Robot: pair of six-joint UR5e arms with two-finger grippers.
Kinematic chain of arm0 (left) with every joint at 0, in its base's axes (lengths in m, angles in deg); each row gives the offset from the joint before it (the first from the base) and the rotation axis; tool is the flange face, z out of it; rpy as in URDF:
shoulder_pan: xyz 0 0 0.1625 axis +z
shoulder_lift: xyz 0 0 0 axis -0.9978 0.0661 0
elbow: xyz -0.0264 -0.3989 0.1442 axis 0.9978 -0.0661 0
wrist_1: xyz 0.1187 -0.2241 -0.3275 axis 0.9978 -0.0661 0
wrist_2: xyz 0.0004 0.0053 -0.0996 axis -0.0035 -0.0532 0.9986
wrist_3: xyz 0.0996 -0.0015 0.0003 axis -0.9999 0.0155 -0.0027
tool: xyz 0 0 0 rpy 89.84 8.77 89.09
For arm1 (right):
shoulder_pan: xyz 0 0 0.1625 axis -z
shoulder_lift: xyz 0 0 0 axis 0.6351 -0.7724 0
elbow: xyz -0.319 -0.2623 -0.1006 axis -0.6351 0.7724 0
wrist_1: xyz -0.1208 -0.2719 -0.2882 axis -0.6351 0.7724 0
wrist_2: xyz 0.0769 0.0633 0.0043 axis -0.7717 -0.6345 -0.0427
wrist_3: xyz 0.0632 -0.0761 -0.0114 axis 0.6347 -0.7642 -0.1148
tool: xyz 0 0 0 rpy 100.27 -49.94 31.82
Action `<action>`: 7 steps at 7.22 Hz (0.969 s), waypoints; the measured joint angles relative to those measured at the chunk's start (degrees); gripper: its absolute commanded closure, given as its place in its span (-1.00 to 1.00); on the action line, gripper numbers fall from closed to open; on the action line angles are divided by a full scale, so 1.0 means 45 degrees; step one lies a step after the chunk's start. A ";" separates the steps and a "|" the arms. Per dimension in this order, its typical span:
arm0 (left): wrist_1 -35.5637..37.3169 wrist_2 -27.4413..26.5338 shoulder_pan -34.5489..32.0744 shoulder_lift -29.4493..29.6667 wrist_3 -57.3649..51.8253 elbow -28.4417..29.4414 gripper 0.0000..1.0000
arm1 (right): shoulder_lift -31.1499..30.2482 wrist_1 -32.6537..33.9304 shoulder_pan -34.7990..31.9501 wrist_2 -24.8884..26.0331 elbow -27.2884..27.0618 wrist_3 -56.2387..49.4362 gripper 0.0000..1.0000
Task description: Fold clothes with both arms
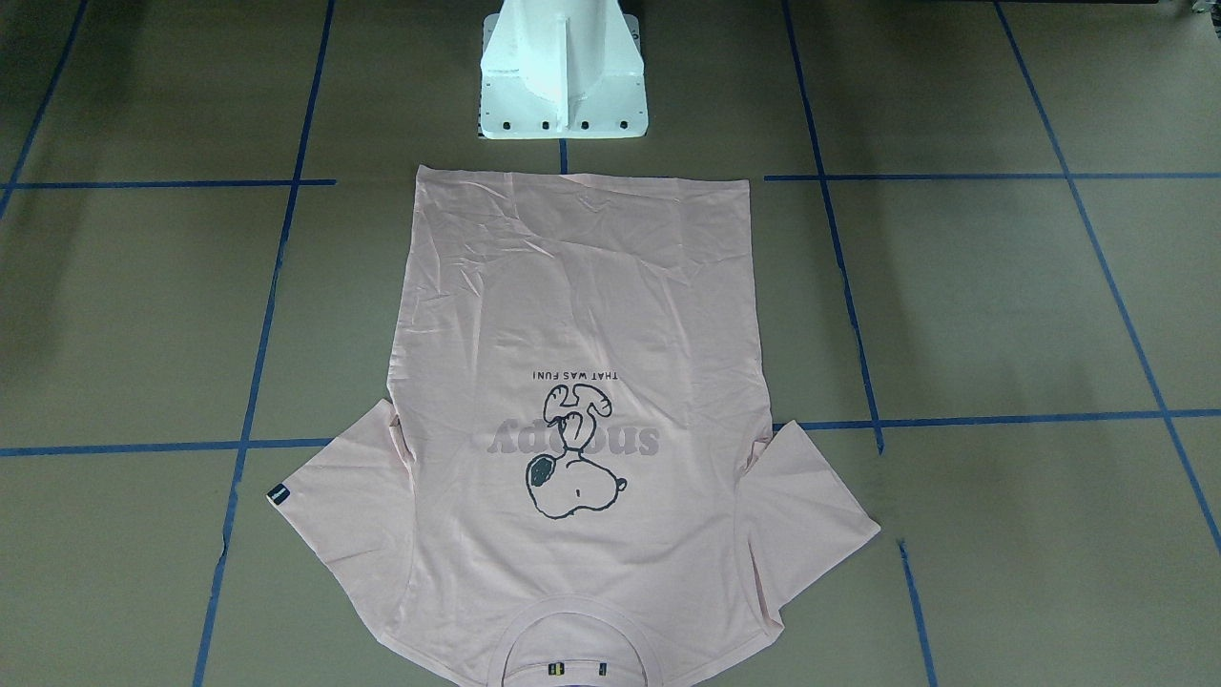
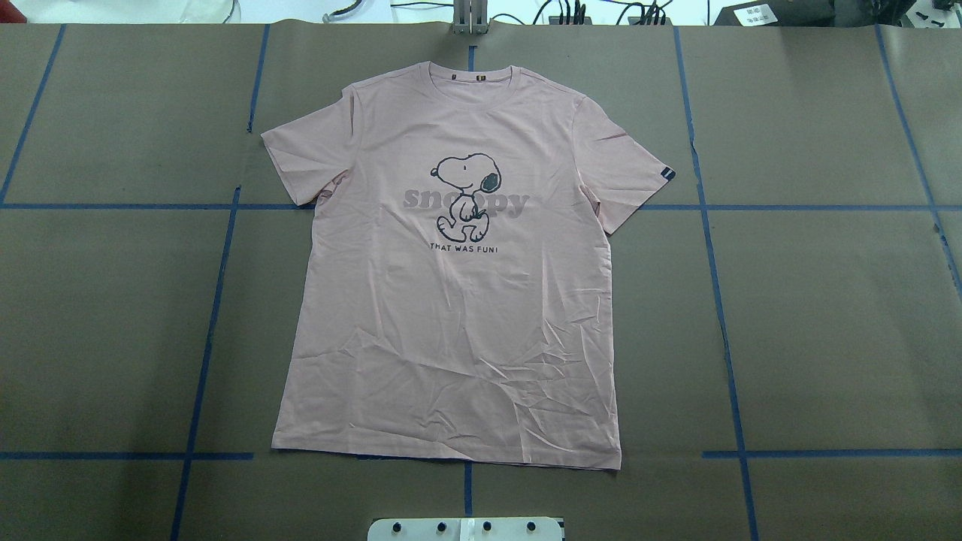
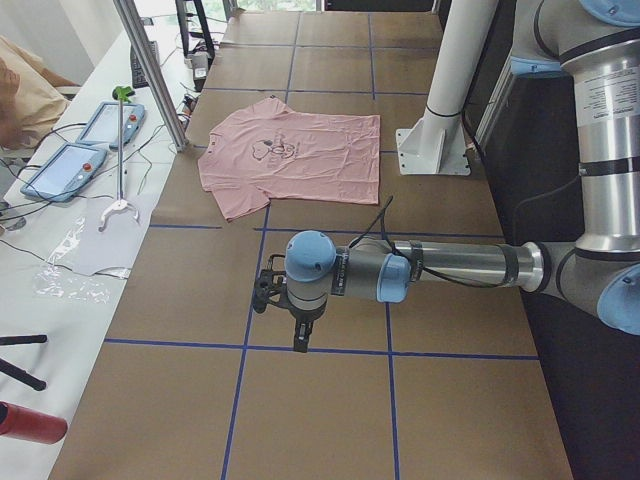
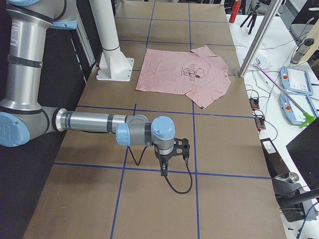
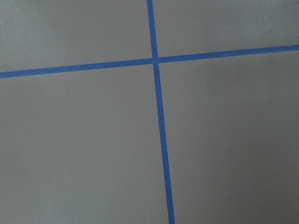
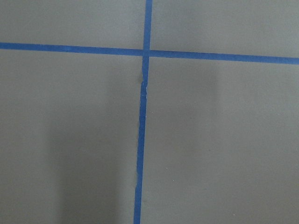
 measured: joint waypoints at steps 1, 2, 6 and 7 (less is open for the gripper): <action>-0.0005 -0.0002 0.0000 0.0000 -0.0012 -0.0040 -1.00 | 0.0013 -0.0006 0.0003 0.0015 -0.0035 -0.0009 -1.00; -0.0007 0.0002 0.0000 0.0000 -0.0023 -0.0083 -1.00 | 0.0038 -0.0013 0.0011 0.0029 -0.0047 -0.0020 -1.00; -0.0041 -0.0109 0.0021 0.0046 -0.0039 -0.0700 -1.00 | 0.1284 -0.0515 0.0284 0.0083 -0.0037 0.0155 -1.00; -0.0055 -0.0283 0.0030 0.0183 -0.0003 -0.0796 -1.00 | 0.1711 -0.1101 0.0411 0.0151 0.0096 0.0170 -1.00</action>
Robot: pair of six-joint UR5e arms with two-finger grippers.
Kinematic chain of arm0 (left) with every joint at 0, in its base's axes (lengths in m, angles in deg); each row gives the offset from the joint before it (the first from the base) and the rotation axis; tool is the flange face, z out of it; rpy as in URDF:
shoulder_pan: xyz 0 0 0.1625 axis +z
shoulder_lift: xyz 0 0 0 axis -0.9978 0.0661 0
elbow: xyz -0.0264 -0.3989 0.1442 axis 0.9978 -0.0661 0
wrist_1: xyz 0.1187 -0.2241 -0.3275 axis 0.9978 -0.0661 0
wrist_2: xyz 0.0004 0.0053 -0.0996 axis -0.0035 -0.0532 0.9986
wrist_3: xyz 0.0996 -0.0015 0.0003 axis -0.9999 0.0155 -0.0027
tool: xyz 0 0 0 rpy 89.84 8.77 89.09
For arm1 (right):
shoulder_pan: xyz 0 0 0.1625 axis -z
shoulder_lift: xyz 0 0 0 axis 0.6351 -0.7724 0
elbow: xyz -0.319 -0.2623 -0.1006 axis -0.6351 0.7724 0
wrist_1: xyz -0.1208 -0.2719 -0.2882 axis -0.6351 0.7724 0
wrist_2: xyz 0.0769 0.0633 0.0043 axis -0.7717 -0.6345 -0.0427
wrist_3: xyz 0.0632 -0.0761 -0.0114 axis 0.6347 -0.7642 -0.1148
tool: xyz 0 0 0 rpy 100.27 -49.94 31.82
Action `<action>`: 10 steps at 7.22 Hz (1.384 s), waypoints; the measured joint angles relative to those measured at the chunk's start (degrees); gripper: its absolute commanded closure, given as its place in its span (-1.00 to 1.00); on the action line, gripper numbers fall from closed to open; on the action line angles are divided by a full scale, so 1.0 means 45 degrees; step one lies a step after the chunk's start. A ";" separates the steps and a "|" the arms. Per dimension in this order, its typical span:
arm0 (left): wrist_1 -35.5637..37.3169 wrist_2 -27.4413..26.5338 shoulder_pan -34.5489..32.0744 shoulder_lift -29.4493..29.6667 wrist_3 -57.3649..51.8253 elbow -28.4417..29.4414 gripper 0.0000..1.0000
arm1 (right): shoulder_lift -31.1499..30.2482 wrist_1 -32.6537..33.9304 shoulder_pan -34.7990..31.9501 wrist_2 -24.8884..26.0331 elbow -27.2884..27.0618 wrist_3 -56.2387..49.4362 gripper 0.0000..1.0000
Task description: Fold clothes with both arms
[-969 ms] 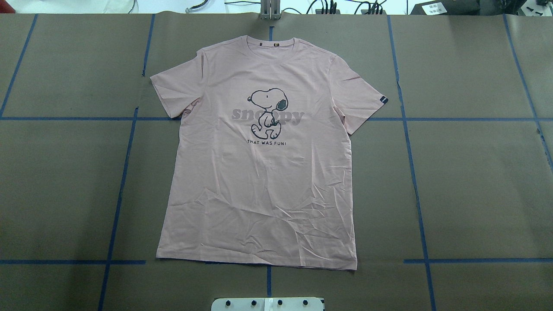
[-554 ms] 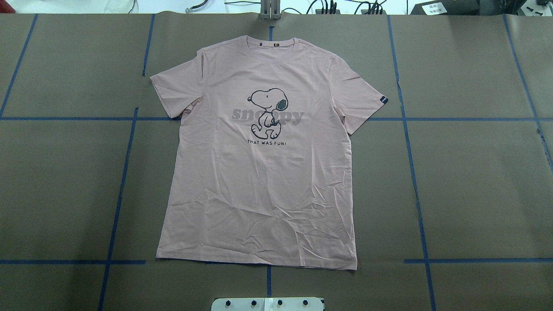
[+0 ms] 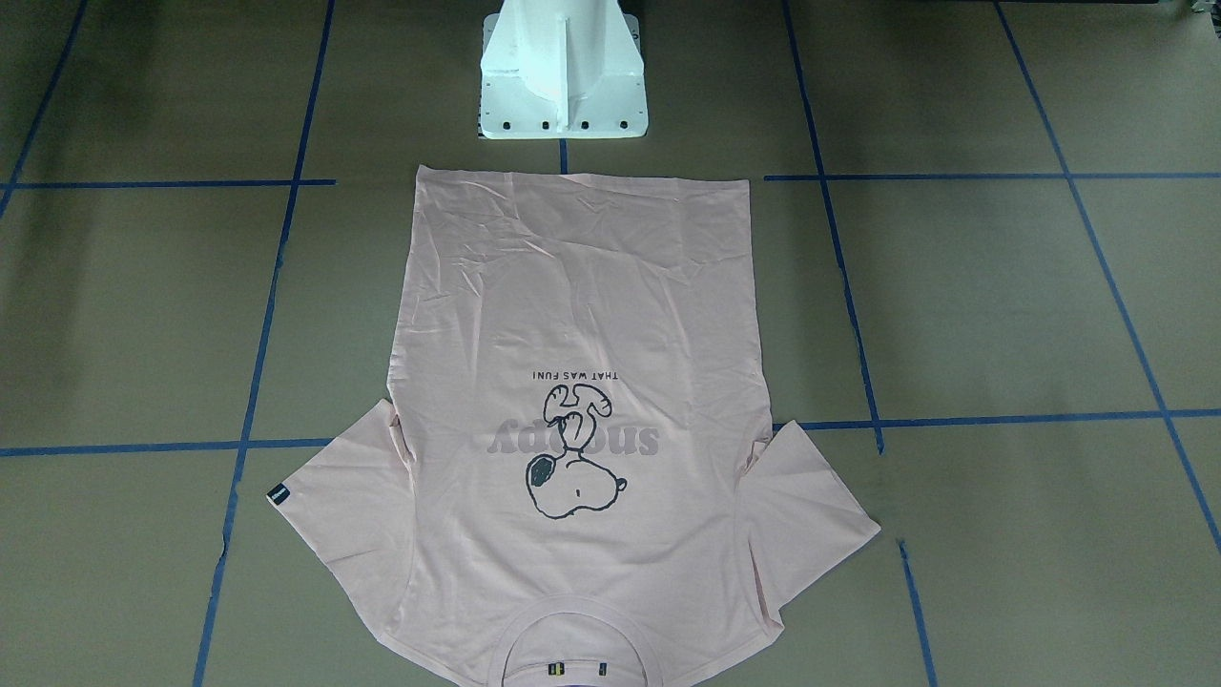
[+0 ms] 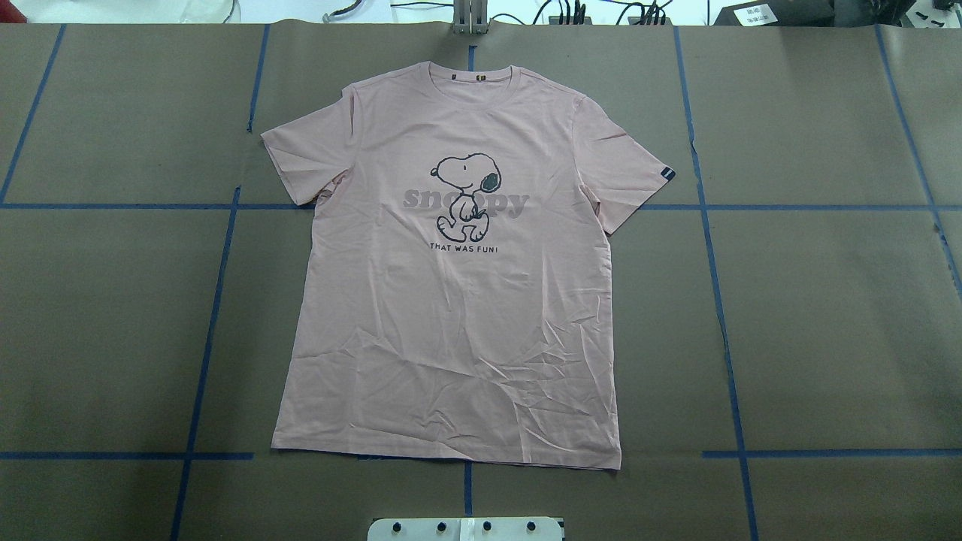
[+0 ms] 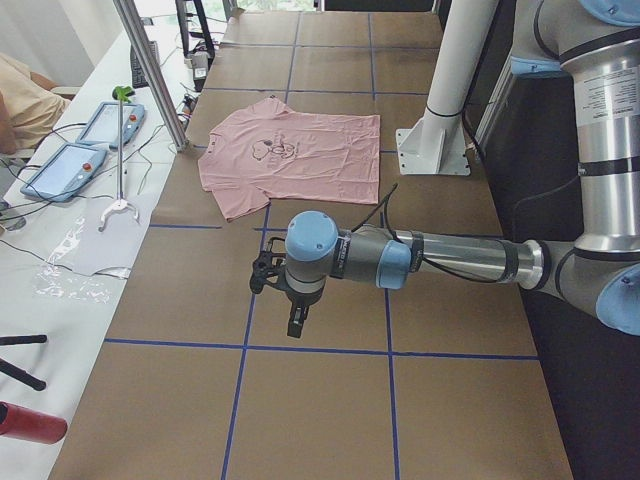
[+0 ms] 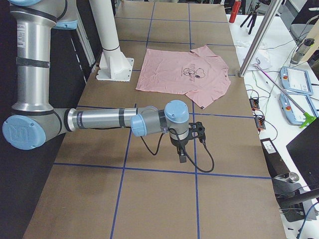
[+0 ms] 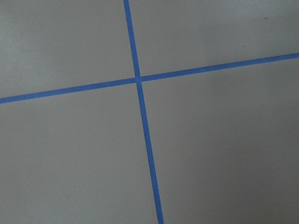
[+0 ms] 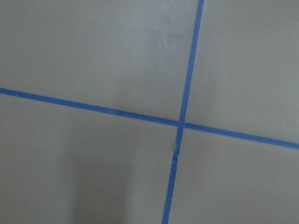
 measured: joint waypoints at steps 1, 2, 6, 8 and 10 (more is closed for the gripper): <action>-0.0058 -0.0097 0.0004 0.0390 0.0036 -0.0053 -1.00 | 0.0485 -0.0447 0.0049 0.0027 0.0391 0.0010 -1.00; -0.0308 -0.0173 0.0013 0.1140 0.0046 0.0004 -1.00 | 0.1074 -0.0616 0.0061 -0.0132 0.0850 0.0033 -1.00; -0.4686 -0.0461 0.0073 0.3835 0.1185 0.1284 -1.00 | 0.3186 -0.0804 0.0140 -0.1315 0.1874 0.1129 -1.00; -0.7166 -0.0503 0.0986 0.4030 0.2995 0.1912 -1.00 | 0.4089 -0.0848 0.1095 -0.1002 0.1582 0.4123 -0.98; -0.8192 -0.0717 0.2360 0.3871 0.4844 0.2173 -1.00 | 0.4565 -0.1215 0.2778 0.0673 0.1095 0.7375 -0.54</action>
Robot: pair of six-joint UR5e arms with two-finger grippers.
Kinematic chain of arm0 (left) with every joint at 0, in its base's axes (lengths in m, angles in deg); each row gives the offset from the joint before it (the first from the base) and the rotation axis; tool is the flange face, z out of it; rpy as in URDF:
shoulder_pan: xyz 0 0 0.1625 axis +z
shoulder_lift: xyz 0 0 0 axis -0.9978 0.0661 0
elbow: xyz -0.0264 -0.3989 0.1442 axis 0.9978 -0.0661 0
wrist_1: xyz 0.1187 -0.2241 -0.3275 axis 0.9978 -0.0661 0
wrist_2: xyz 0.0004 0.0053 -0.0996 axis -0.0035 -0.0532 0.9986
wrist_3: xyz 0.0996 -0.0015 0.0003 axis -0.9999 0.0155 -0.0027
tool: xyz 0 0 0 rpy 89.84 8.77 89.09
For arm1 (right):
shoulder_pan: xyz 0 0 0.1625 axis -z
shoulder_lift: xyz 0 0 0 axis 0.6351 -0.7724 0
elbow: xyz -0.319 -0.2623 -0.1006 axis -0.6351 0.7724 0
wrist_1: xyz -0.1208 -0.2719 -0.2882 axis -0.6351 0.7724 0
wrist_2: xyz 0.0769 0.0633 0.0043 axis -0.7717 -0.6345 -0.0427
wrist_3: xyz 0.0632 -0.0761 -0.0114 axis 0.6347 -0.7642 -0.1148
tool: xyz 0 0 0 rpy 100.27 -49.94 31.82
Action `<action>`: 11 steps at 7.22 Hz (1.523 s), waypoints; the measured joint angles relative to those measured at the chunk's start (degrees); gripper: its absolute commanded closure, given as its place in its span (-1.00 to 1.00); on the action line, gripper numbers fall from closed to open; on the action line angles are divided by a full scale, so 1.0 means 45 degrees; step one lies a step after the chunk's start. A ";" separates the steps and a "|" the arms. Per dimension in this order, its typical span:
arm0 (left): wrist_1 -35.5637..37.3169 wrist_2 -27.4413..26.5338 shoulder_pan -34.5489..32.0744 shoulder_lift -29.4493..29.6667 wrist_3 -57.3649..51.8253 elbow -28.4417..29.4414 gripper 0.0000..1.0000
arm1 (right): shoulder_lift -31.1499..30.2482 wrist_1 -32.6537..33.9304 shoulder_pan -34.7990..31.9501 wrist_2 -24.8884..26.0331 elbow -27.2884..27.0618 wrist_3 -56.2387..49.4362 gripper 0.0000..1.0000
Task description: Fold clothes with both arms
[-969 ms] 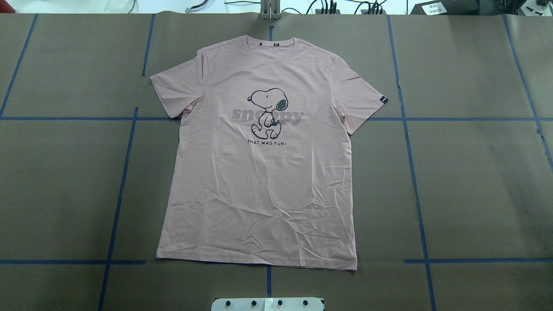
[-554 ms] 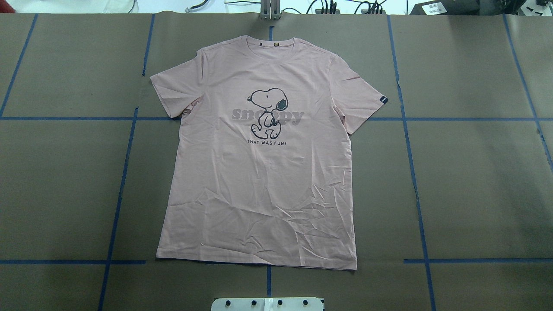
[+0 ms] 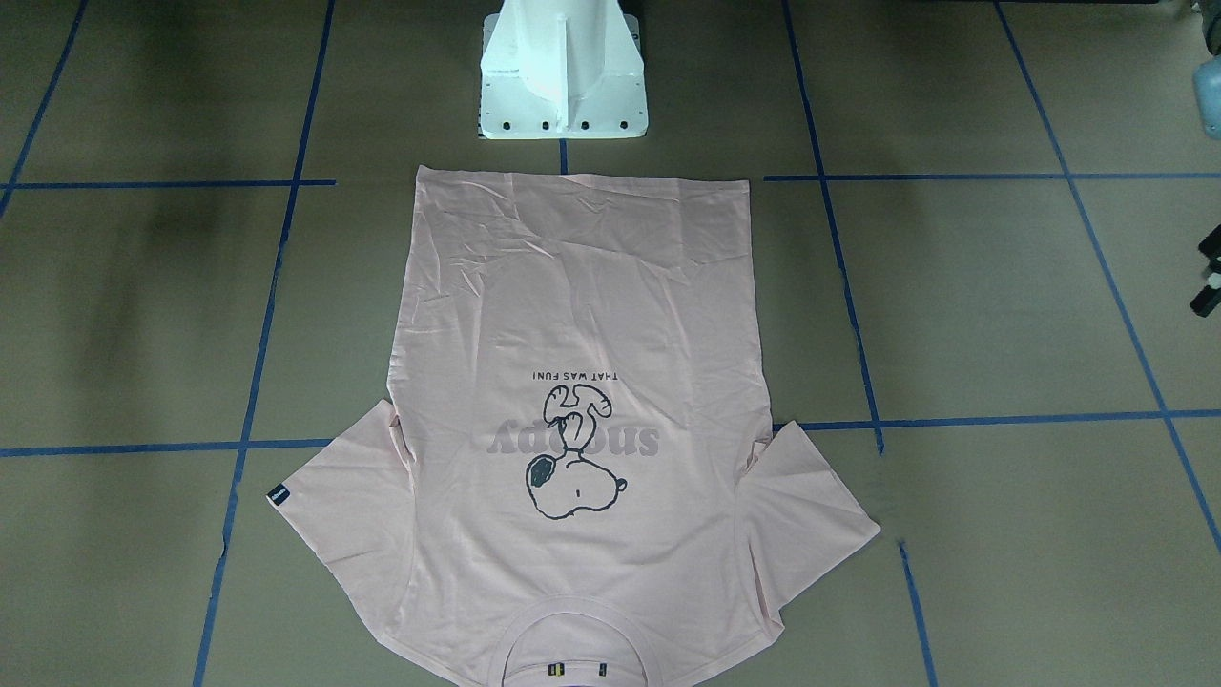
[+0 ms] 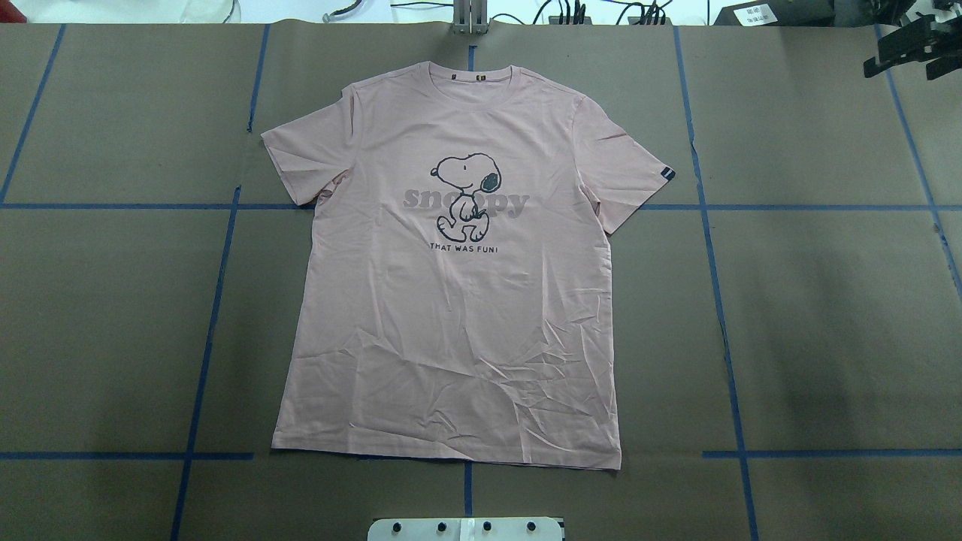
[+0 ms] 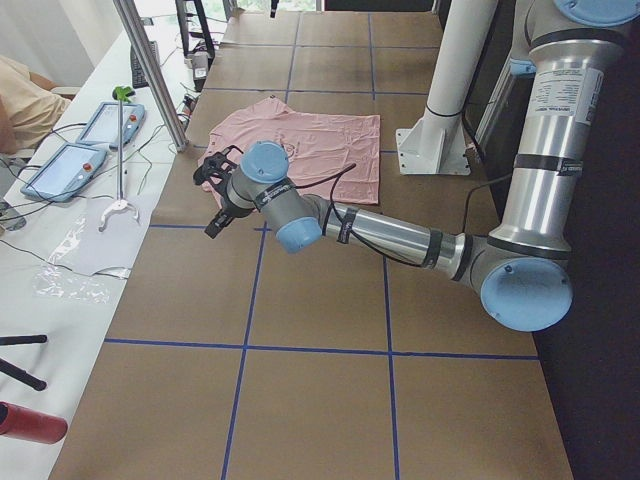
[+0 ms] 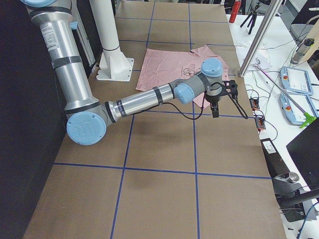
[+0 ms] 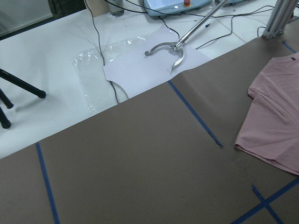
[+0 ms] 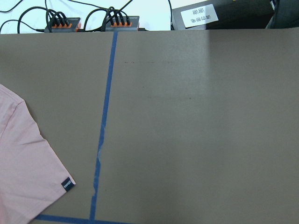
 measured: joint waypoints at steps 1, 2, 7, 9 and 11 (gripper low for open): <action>-0.0160 -0.0150 0.0311 -0.0003 0.0468 0.0026 -1.00 | 0.0087 -0.0880 0.1055 0.1184 0.0134 0.1558 -0.46; -0.0225 -0.0238 0.0459 -0.0002 0.0657 0.0005 -1.00 | 0.0246 -0.2074 0.2118 0.2386 0.0624 0.3128 -0.39; -0.0274 -0.0474 0.0555 -0.0012 0.0753 -0.0103 -1.00 | 0.1194 -0.4852 0.5961 0.7150 0.2896 0.6752 -0.14; -0.0268 -0.0486 0.0558 0.0004 0.0741 -0.0104 -1.00 | 0.1509 -0.4962 0.6343 0.7667 0.3472 0.6927 -0.09; -0.0275 -0.0487 0.0559 0.0007 0.0735 -0.0102 -1.00 | 0.1692 -0.5264 0.6390 0.7738 0.3869 0.7067 -0.08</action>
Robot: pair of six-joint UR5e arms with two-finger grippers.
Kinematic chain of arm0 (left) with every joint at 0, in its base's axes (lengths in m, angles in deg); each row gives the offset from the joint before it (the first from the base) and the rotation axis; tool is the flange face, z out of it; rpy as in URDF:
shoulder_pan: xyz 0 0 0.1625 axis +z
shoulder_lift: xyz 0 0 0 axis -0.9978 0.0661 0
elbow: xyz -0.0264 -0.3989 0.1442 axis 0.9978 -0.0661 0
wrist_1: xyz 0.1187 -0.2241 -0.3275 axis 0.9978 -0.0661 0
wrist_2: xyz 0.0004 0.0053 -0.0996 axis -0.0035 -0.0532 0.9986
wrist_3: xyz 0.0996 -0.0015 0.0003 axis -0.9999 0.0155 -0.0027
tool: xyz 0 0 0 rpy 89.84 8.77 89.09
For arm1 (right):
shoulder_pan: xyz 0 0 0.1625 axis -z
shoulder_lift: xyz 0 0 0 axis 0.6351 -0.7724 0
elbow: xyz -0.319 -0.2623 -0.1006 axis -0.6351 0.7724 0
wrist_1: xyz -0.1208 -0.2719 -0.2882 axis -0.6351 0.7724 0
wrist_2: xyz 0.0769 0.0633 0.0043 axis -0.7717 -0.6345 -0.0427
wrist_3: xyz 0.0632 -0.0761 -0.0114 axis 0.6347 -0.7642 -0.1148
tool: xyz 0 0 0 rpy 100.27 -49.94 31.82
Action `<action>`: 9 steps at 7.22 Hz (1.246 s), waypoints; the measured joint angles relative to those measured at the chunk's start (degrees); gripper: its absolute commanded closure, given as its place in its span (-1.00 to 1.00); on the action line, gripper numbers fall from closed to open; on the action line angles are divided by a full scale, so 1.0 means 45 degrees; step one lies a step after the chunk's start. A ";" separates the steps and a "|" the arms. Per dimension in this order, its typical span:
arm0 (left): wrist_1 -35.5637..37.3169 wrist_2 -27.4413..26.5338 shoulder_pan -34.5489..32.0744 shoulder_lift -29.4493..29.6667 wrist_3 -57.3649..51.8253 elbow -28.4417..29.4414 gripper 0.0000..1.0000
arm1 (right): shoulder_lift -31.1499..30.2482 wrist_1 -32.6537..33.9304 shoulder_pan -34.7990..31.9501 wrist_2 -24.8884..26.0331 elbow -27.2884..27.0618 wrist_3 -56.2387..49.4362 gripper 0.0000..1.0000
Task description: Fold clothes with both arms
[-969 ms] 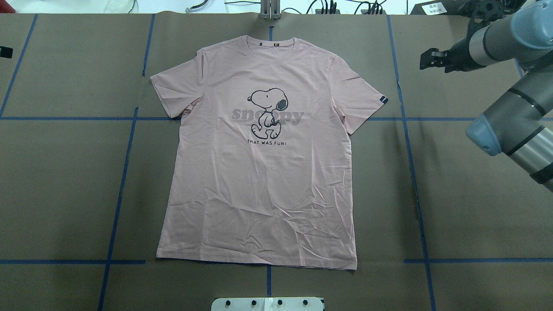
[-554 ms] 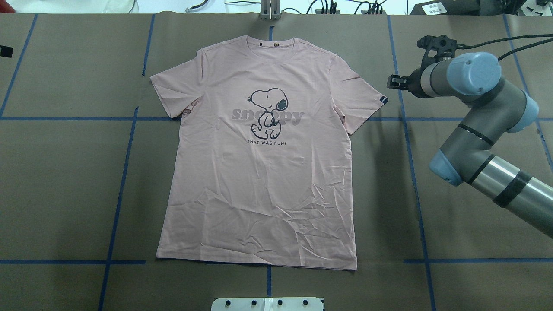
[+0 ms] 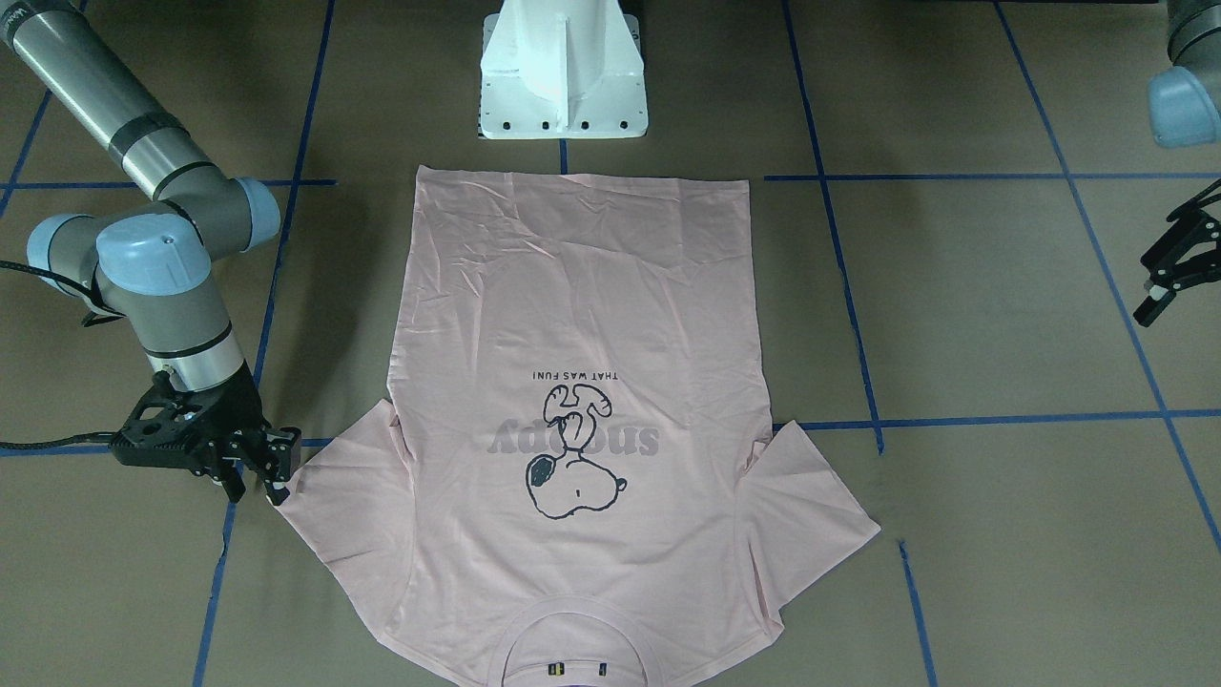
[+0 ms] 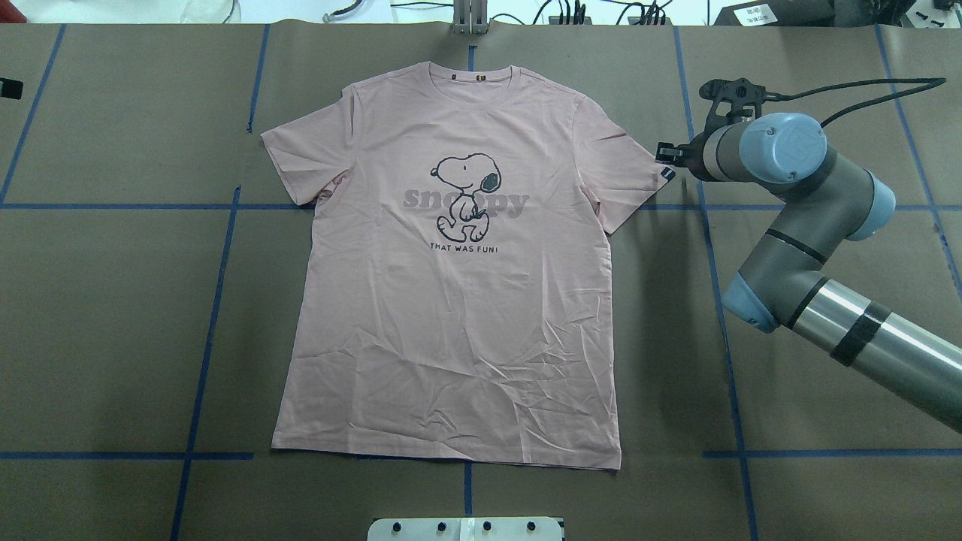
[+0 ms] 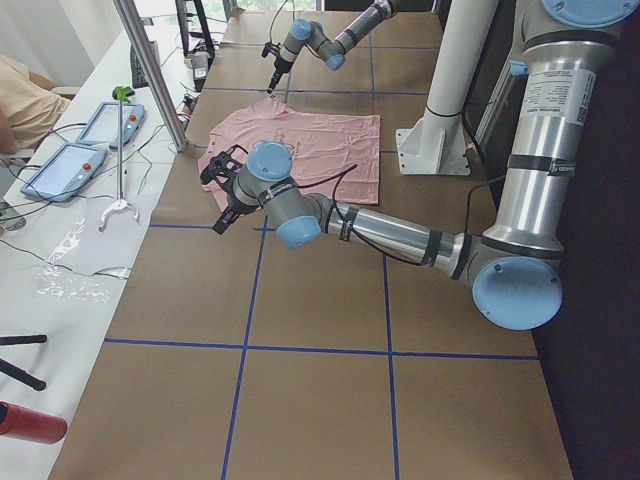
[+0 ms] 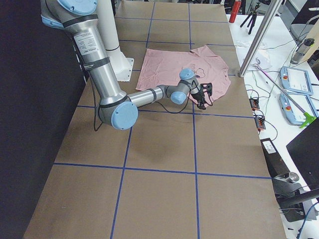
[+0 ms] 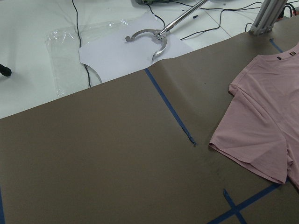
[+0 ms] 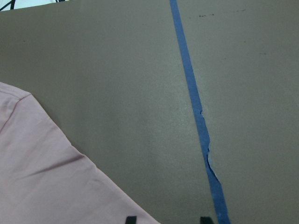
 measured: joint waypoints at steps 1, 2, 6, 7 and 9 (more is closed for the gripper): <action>-0.0001 0.0000 0.0000 0.0001 -0.0001 -0.0007 -1.00 | 0.0082 -0.0219 0.0013 0.0013 0.0212 0.0051 -0.08; -0.0002 0.0000 0.0000 0.0001 -0.0001 -0.0013 -1.00 | 0.0157 -0.0332 0.0021 0.0019 0.0357 0.0078 -0.08; -0.0002 0.0000 0.0000 -0.0017 -0.0018 -0.0005 -1.00 | 0.0208 -0.0396 0.0215 0.0163 0.0555 0.0153 -0.04; -0.0002 0.0000 0.0000 -0.0025 -0.0020 0.0001 -1.00 | 0.0208 -0.0397 0.0261 0.0209 0.0597 0.0164 -0.03; -0.0002 0.0000 0.0000 -0.0055 -0.0020 -0.0002 -1.00 | 0.0208 -0.0397 0.0317 0.0234 0.0635 0.0204 0.64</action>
